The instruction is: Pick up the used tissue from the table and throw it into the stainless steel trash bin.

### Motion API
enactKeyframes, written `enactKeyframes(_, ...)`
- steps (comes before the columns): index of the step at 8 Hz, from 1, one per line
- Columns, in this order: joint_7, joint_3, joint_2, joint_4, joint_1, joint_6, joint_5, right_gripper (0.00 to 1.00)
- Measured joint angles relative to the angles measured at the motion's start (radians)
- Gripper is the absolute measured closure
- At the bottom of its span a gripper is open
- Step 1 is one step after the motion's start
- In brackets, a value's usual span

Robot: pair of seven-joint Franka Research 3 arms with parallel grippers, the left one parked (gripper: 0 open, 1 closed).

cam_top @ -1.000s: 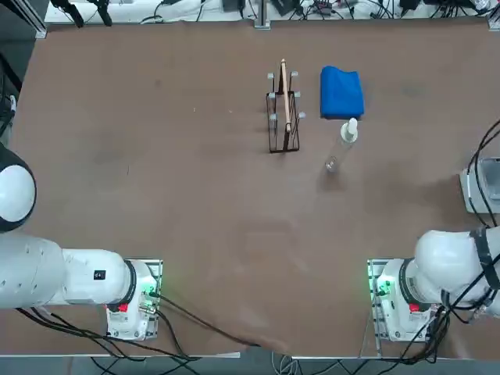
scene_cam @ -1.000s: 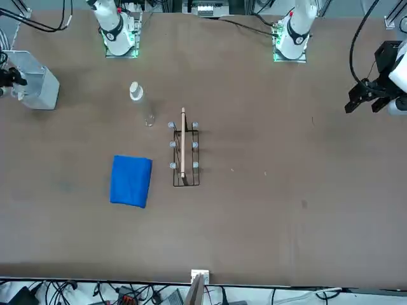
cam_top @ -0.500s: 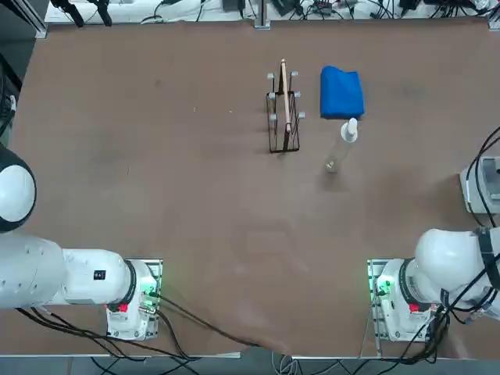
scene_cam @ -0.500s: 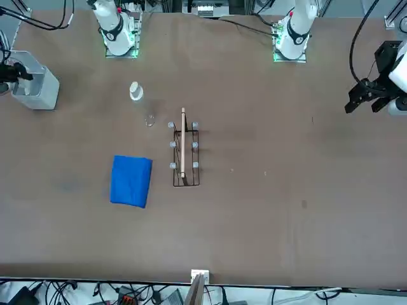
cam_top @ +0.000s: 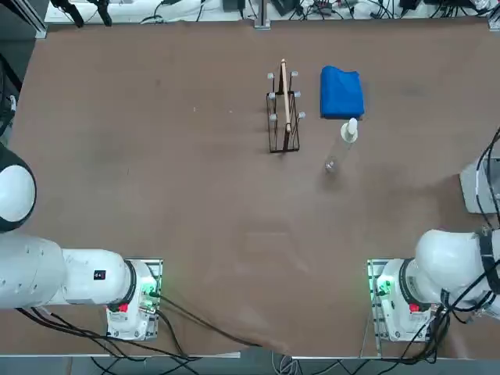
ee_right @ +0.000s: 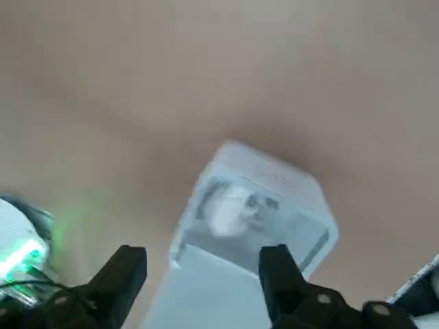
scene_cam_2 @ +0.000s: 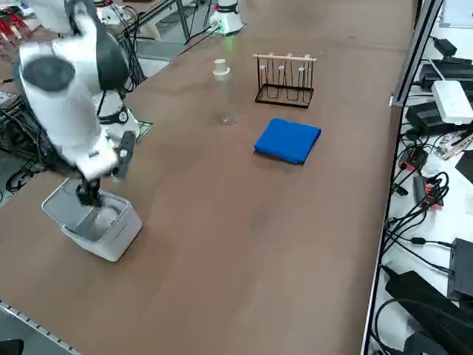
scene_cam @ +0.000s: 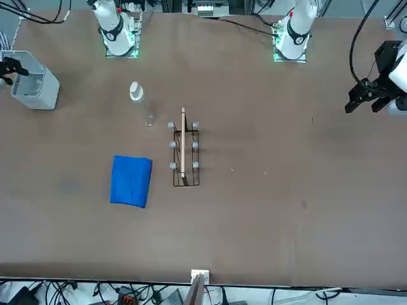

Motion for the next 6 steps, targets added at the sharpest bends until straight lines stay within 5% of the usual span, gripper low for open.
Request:
enactKeyframes(3, 0.043, 0.018, -0.049, 0.209, 0.198, -0.082, 0.154, 0.00)
enactKeyframes(6, 0.337, 0.022, -0.024, 0.313, 0.376, -0.086, 0.184, 0.00)
